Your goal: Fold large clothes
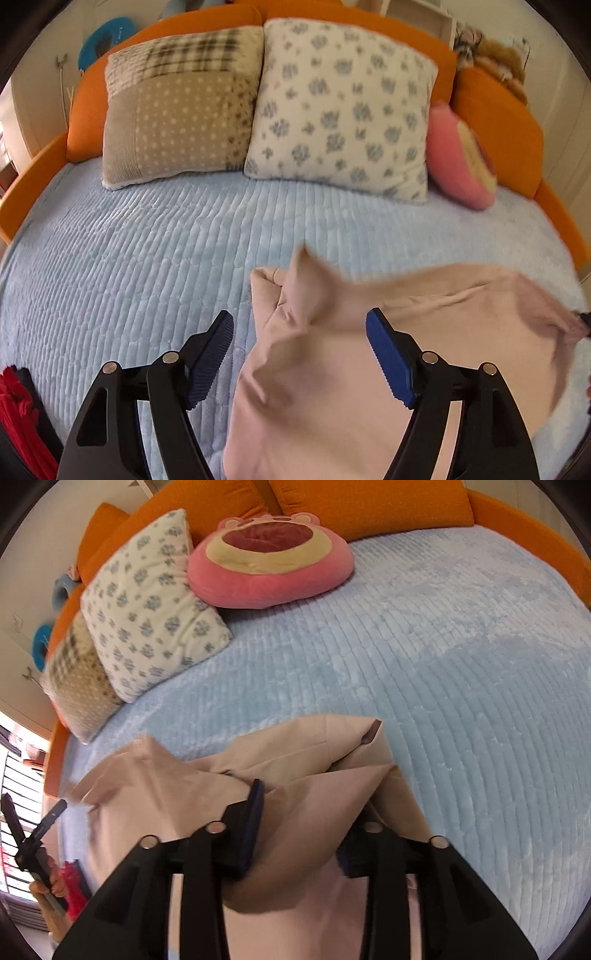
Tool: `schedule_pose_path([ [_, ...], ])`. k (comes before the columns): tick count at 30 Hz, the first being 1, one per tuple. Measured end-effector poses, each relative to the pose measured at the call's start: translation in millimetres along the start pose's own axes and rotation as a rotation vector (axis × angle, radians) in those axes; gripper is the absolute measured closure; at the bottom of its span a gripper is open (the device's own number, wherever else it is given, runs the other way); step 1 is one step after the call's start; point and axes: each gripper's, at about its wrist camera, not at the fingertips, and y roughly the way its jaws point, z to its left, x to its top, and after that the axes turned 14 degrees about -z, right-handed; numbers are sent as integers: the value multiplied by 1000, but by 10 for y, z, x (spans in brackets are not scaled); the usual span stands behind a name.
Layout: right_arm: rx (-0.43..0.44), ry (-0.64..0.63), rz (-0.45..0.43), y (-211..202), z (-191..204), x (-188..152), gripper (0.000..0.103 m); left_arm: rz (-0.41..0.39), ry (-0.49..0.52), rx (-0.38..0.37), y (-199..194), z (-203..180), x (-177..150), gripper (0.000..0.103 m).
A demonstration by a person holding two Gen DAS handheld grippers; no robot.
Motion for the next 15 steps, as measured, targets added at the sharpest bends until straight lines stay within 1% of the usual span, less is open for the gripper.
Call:
schedule_pose_path([
  [3, 34, 30, -3, -176, -2, 69, 59, -36, 27, 1, -219, -43, 53, 26],
  [7, 47, 48, -19, -353, 0, 144, 54, -46, 64, -40, -368, -234, 1, 26],
  [9, 47, 78, -53, -463, -44, 198, 46, -46, 92, -65, -387, -396, -65, 26],
  [10, 28, 74, -93, -542, -48, 231, 33, -44, 102, -80, -388, -467, -105, 26],
  [11, 18, 62, -132, -621, -44, 259, 24, -39, 113, -97, -373, -544, -146, 26],
  [12, 11, 43, -176, -722, -36, 294, 22, -31, 129, -115, -339, -661, -210, 26],
  [13, 9, 32, -195, -777, -36, 313, 21, -28, 139, -124, -331, -733, -257, 26],
  [15, 20, -12, -190, -814, 0, 305, 21, -15, 156, -161, -259, -922, -373, 26],
])
